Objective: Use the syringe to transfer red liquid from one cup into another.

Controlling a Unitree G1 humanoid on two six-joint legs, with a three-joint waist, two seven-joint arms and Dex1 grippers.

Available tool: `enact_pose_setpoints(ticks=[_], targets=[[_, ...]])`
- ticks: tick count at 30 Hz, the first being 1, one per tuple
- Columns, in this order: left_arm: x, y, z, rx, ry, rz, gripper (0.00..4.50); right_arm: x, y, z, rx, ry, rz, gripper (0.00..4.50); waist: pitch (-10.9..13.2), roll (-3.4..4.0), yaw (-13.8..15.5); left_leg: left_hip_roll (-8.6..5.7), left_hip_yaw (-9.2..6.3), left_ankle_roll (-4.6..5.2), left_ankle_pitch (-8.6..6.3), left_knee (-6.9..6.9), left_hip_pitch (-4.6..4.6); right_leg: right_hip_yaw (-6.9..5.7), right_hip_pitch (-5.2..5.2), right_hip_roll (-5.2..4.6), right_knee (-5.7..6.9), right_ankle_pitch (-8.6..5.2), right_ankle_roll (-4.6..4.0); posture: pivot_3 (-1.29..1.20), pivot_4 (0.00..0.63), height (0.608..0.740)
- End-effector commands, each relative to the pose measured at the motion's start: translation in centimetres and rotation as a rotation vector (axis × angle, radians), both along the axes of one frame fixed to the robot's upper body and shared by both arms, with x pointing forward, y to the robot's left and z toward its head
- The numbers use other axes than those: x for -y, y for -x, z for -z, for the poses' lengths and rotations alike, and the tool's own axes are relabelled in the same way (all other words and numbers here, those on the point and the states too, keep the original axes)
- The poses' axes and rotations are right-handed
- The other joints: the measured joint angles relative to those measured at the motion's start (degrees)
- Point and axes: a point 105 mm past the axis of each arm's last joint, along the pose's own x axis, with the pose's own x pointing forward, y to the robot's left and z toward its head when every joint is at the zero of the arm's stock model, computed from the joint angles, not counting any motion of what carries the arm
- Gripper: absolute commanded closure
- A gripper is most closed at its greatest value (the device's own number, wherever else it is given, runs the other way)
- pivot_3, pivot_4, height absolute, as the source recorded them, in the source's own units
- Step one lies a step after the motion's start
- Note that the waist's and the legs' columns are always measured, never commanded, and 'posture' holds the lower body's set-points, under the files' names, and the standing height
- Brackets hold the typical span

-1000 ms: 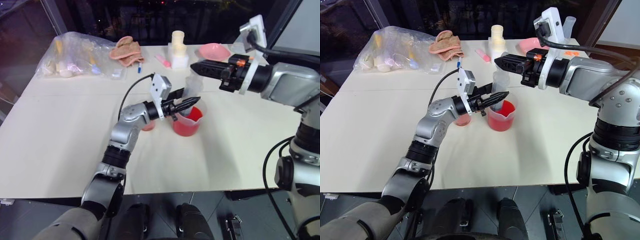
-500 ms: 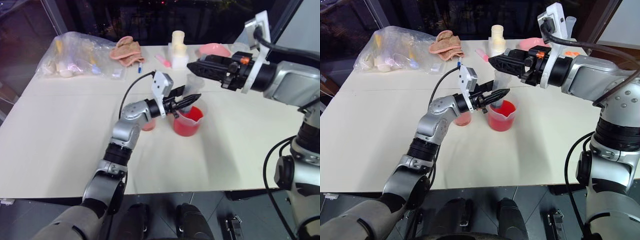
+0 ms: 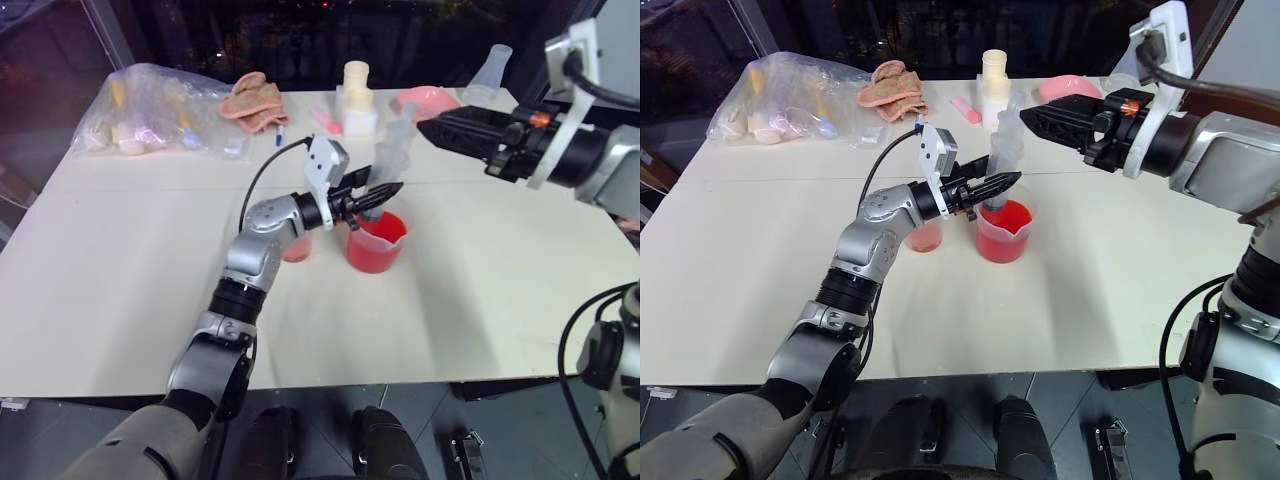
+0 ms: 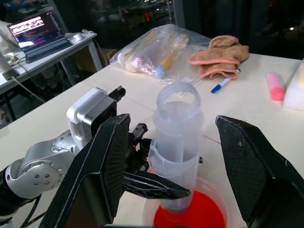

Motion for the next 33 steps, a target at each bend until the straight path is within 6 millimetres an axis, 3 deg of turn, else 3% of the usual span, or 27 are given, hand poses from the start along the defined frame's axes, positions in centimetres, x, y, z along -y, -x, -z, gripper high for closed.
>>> enact_pose_setpoints(ticks=[1,15,23,27,33], targets=[[-0.1,0.1,-2.6,0.063,0.058,0.002,2.96,0.8,1.3,-1.0,0.053,0.002,0.011,1.55,0.0,0.00,0.0,0.00,0.00,0.00,0.00,0.00,0.00,0.00,0.00,0.00,0.00,0.00,0.00,0.00,0.150,0.740],[-1.7,1.2,-8.1,0.070,0.196,0.001,2.96,0.9,1.3,1.3,0.012,-0.035,0.034,1.55,0.0,-0.01,0.0,0.00,0.00,0.01,-0.01,0.02,-0.01,0.00,0.03,0.00,-0.02,0.00,0.00,0.00,0.150,0.740],[-5.3,1.8,-10.7,0.123,0.222,-0.106,2.96,-0.3,0.8,2.2,-0.016,-0.059,-0.011,1.55,0.0,-0.01,-0.1,0.01,0.00,0.00,0.00,0.02,0.01,0.00,0.03,0.03,0.00,0.00,0.00,0.00,0.150,0.740],[-6.9,2.4,-10.7,0.150,0.196,-0.167,2.96,-1.0,0.4,2.5,-0.029,-0.063,-0.047,1.55,0.0,0.00,-0.1,0.01,0.00,0.00,0.00,0.02,0.01,0.00,0.03,0.04,-0.01,0.00,0.00,0.00,0.150,0.740],[-8.7,3.2,-9.1,0.137,0.147,-0.253,2.96,-2.4,0.0,2.3,-0.044,-0.060,-0.121,1.55,0.0,0.00,-0.1,0.00,0.00,0.00,0.00,0.03,0.02,0.00,0.03,0.03,-0.01,0.00,0.00,0.00,0.150,0.740]])
